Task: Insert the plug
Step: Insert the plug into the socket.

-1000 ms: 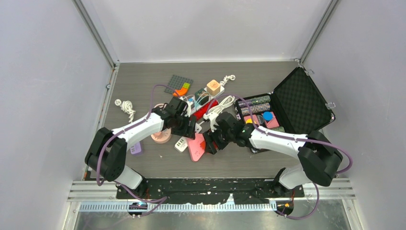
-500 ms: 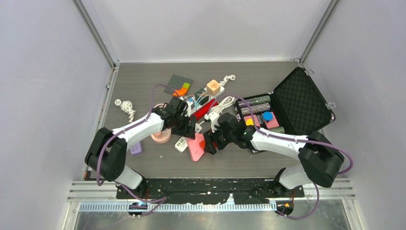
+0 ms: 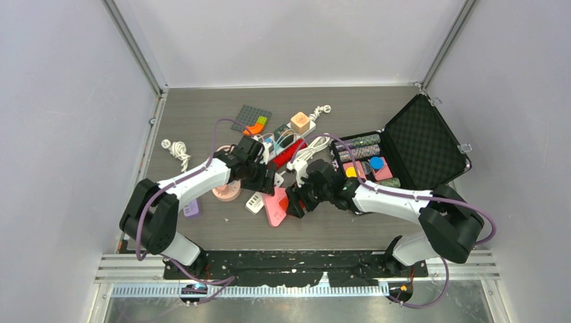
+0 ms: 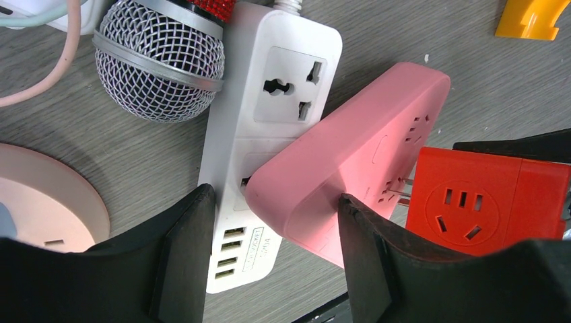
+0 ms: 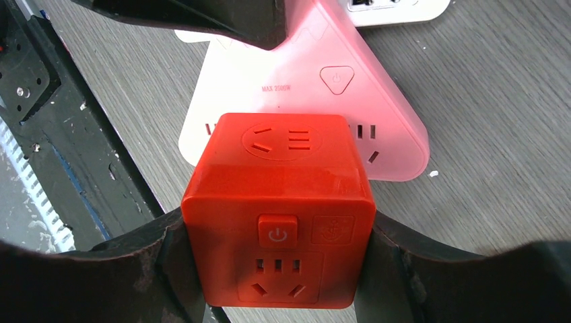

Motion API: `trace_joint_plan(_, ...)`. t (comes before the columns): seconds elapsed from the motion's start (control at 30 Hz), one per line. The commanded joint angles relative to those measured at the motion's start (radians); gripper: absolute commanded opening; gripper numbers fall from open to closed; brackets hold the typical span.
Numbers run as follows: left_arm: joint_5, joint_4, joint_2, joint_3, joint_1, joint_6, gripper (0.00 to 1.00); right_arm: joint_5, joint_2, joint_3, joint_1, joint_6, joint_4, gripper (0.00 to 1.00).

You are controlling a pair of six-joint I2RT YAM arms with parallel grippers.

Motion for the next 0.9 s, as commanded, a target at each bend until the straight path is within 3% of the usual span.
trace_joint_plan(0.0, -0.152, -0.082, 0.082, -0.055, 0.003, 0.045, 0.6, 0.041, 0.007, 0.027, 0.009, -0.04, 0.002, 0.05)
trace_joint_plan(0.43, -0.146, -0.086, 0.087, -0.055, 0.004, 0.038, 0.58, 0.125, 0.054, 0.051, 0.059, -0.042, -0.026, 0.06)
trace_joint_plan(0.87, -0.13, -0.082, 0.085, -0.067, 0.003, 0.029, 0.55, 0.251, 0.146, 0.123, 0.091, 0.019, -0.156, 0.05)
